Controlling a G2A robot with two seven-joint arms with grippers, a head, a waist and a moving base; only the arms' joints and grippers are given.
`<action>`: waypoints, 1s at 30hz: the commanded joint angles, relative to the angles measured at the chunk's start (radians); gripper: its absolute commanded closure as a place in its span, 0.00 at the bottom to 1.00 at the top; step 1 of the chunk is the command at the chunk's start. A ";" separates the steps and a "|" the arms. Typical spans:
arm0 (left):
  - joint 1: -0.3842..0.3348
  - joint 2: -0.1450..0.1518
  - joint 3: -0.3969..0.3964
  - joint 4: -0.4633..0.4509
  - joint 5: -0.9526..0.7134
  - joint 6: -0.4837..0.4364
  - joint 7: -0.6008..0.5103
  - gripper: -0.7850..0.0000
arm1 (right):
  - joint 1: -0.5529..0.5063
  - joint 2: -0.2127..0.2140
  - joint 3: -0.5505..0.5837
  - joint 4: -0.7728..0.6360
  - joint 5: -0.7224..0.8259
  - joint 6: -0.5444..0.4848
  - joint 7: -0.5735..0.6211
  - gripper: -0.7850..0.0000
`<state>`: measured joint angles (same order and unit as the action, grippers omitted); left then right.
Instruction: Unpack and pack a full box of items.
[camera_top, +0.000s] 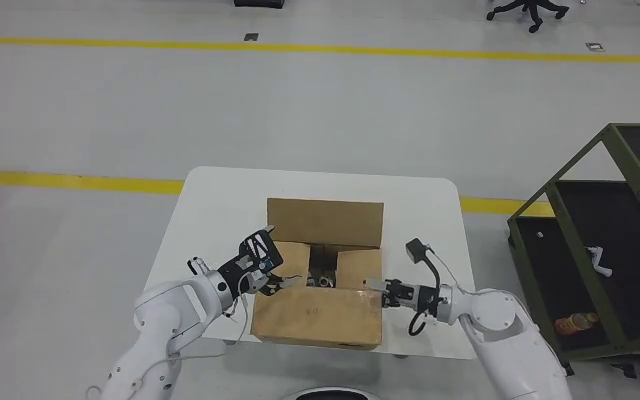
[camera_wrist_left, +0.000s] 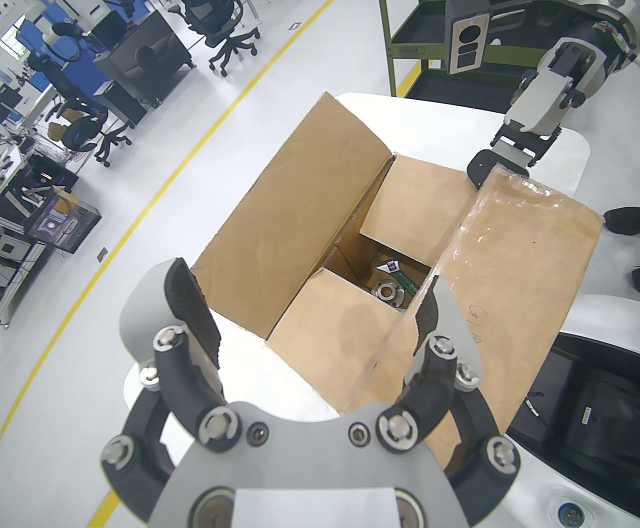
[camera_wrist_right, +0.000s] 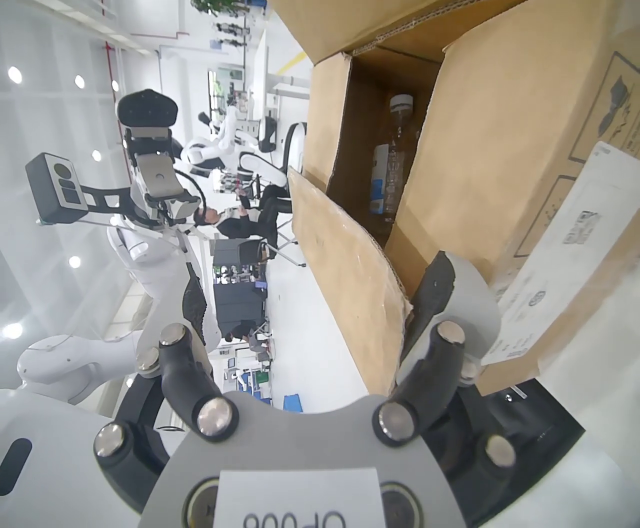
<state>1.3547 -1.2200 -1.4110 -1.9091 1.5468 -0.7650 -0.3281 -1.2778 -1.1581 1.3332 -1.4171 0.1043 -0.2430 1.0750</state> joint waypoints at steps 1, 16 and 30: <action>0.000 0.000 0.000 0.000 0.000 0.000 0.000 0.00 | 0.001 0.003 0.000 0.002 -0.004 -0.008 0.012 0.13; 0.000 0.000 0.000 0.000 0.000 0.000 0.000 0.00 | 0.006 0.019 -0.044 -0.033 -0.116 -0.012 0.032 0.93; 0.004 0.000 0.005 -0.003 0.003 0.011 0.007 0.00 | -0.011 0.039 -0.015 -0.138 -0.244 -0.128 -0.073 1.00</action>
<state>1.3558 -1.2200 -1.4098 -1.9099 1.5471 -0.7618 -0.3262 -1.2875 -1.1209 1.3172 -1.5471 -0.1194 -0.3600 1.0039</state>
